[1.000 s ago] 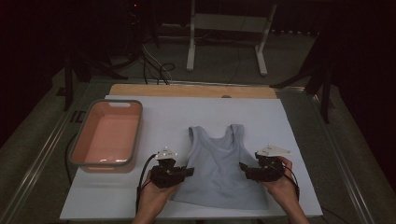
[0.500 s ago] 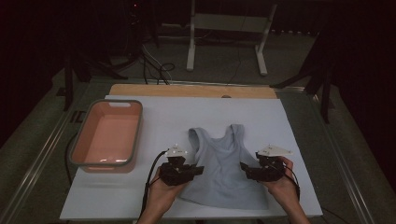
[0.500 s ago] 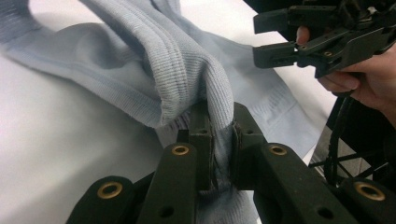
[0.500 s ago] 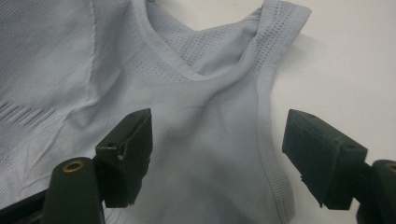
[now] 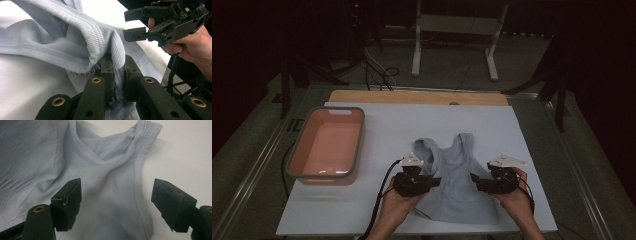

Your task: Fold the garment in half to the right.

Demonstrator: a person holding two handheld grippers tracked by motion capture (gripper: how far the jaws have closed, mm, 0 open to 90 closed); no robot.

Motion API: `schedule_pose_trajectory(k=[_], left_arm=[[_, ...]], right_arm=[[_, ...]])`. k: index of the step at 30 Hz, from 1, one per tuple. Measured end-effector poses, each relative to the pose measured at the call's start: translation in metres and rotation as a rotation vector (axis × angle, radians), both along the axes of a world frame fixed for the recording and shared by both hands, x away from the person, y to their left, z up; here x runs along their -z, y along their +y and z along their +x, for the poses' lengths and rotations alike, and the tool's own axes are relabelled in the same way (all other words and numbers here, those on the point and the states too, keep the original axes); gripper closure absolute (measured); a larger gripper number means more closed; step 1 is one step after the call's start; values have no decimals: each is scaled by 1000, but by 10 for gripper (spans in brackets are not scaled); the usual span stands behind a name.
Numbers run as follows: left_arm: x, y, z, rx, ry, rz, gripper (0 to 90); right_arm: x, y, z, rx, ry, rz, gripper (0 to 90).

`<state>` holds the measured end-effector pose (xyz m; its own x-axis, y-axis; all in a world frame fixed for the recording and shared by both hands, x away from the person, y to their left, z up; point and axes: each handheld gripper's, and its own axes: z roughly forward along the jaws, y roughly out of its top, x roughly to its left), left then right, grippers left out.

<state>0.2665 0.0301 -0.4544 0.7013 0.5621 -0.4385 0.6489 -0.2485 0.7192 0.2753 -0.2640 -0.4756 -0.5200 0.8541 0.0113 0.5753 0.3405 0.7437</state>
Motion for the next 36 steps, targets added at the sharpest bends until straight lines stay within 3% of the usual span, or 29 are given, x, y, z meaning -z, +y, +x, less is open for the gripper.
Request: schedule_pose_trajectory(k=[19,36], left_arm=[[5,-30,4,37,3,-9,822],[10,-44,7,50,6,-2,824]], right_arm=[[-10,-3,1,16,-20,27,248],[-19,4,4,5,-24,50,309]])
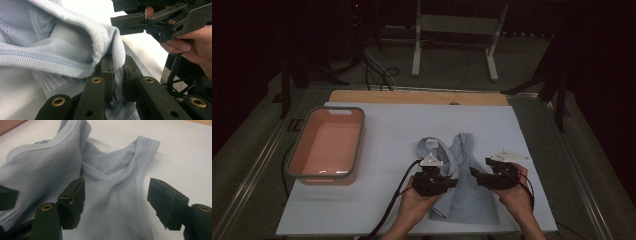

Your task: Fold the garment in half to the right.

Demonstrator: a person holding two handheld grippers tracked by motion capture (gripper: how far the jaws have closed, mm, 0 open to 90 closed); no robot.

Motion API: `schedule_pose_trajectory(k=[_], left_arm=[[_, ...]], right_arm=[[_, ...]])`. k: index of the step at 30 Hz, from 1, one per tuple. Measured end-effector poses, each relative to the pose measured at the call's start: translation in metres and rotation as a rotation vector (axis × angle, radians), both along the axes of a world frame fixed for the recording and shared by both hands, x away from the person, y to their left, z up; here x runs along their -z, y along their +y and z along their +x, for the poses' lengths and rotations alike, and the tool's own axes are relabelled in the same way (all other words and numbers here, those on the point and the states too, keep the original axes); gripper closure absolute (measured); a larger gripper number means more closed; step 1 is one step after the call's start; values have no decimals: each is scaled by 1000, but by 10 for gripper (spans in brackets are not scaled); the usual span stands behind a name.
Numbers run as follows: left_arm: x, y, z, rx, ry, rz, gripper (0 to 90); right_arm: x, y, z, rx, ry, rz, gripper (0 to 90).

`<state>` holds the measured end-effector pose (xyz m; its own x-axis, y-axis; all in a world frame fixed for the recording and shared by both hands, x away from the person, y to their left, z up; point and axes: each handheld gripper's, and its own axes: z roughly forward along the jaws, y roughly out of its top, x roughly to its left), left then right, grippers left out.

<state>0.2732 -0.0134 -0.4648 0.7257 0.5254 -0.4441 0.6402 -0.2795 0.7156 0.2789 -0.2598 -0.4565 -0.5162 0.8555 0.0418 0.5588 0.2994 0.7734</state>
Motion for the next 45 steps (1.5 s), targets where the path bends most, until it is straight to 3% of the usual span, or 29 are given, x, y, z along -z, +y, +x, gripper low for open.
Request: schedule_pose_trajectory(k=[16,28,36,45], left_arm=[[7,-14,-1,12,-14,8,825],[14,-24,-2,23,-11,14,824],[15,-26,-3,29,-18,25,823],[15,-27,-6,30,-31,27,822]], right_arm=[[-4,0,-1,-7,8,20,372],[-11,9,-1,-37,18,76,476],[-14,22,1,-70,48,114,458],[-11,30,2,-96,72,110,457]])
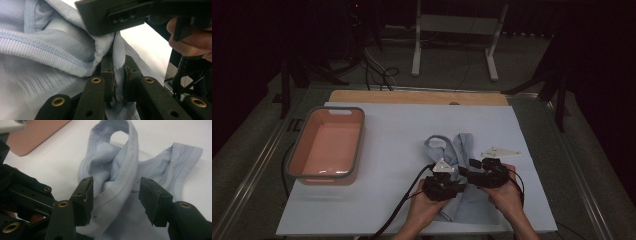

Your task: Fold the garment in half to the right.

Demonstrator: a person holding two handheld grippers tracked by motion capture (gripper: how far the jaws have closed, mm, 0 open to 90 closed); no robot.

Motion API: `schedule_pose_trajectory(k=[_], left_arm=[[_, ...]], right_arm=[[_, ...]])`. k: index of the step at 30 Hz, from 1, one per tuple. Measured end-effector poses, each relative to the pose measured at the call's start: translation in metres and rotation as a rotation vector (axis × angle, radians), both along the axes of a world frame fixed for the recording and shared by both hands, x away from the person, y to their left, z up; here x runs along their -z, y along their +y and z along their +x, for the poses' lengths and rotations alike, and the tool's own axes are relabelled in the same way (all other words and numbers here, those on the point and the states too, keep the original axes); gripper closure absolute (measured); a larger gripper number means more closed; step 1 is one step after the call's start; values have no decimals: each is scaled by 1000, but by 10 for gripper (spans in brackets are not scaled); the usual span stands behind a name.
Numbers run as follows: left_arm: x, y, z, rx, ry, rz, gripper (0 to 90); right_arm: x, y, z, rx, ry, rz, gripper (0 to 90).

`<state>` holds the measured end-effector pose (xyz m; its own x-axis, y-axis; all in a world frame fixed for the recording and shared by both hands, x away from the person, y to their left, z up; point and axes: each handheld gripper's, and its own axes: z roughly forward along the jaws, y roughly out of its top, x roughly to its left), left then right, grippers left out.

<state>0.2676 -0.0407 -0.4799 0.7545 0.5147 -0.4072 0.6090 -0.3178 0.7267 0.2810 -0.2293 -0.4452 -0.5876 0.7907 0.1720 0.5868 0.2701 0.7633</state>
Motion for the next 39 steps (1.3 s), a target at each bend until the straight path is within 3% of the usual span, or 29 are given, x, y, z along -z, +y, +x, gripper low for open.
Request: schedule_pose_trajectory(k=[2,3,4,8,9,11,13,16,20,22,24,25,28,35,39], left_arm=[[0,0,-1,-1,-5,1,822],[-1,1,-1,-1,-10,-1,822],[-1,1,-1,-1,-11,-1,822],[-1,2,-2,-1,-16,2,819],[-1,2,-2,-2,-17,4,818],[-1,3,-2,-1,-19,5,818],[-1,3,-2,-3,-21,1,818],[-1,2,-2,-3,-22,1,819],[-2,2,-4,2,-29,-1,822],[-2,2,-4,5,-34,2,822],[-1,2,-4,6,-33,2,822],[-1,1,-4,6,-35,4,822],[0,1,-4,9,-30,-5,809],[-6,8,-7,23,-47,-32,602],[-11,15,-8,10,-63,-36,542]], right_arm=[[1,1,1,-2,6,-2,464],[3,3,2,-11,48,22,529],[3,4,2,-13,54,22,556],[3,4,2,-18,55,12,646],[3,3,2,-16,58,-1,726],[4,2,2,-9,60,-13,798],[4,1,3,-12,62,-7,819],[4,1,2,-10,58,-12,822],[5,1,4,13,57,-14,601],[6,0,5,17,76,0,594],[7,0,6,18,86,3,605],[8,1,5,4,102,5,702],[8,3,4,3,92,-15,813],[8,0,3,15,86,-20,830],[8,-2,4,21,88,-18,830]])
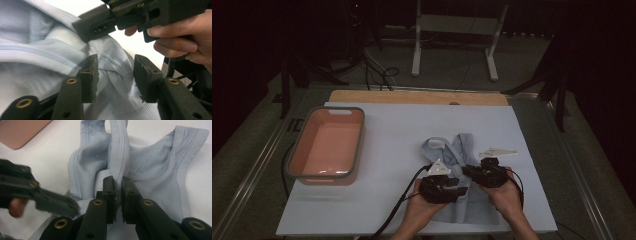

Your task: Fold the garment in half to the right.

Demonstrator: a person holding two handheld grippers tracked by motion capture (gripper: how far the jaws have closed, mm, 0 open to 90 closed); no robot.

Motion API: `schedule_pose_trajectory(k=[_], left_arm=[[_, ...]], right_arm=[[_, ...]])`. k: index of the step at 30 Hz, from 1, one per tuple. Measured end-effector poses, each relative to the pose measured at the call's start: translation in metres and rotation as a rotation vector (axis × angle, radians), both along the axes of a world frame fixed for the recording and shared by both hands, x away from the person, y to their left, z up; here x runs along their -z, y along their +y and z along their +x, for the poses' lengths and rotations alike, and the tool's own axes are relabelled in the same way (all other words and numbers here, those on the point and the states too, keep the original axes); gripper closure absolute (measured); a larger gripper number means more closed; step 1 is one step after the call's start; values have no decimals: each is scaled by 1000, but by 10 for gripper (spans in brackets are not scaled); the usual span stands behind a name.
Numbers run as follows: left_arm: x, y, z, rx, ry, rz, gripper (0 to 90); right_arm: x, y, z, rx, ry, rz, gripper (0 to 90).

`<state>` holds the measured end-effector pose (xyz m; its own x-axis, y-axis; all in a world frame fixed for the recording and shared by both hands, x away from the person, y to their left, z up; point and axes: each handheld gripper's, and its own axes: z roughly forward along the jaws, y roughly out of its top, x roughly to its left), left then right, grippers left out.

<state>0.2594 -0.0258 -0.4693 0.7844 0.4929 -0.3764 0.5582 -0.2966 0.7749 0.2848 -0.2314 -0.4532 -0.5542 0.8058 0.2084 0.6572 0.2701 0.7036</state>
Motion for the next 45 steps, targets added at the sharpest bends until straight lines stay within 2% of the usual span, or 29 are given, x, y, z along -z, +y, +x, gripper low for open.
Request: schedule_pose_trajectory(k=[2,4,13,24,36,40,45], left_arm=[[-4,8,0,-18,-18,6,521],[-4,14,1,-34,-20,9,507],[5,32,5,-87,-4,27,496],[12,31,10,-100,6,48,490],[18,25,13,-100,10,68,440],[19,24,14,-105,7,62,422],[17,23,15,-112,-13,77,415]], right_arm=[[0,-1,0,5,-3,-1,830],[0,-2,0,2,-1,1,830],[-1,-7,0,10,1,2,829],[0,-13,1,19,-1,-5,829],[1,-23,1,41,6,-2,829],[2,-26,2,46,8,-4,829],[3,-29,3,53,10,-12,829]])
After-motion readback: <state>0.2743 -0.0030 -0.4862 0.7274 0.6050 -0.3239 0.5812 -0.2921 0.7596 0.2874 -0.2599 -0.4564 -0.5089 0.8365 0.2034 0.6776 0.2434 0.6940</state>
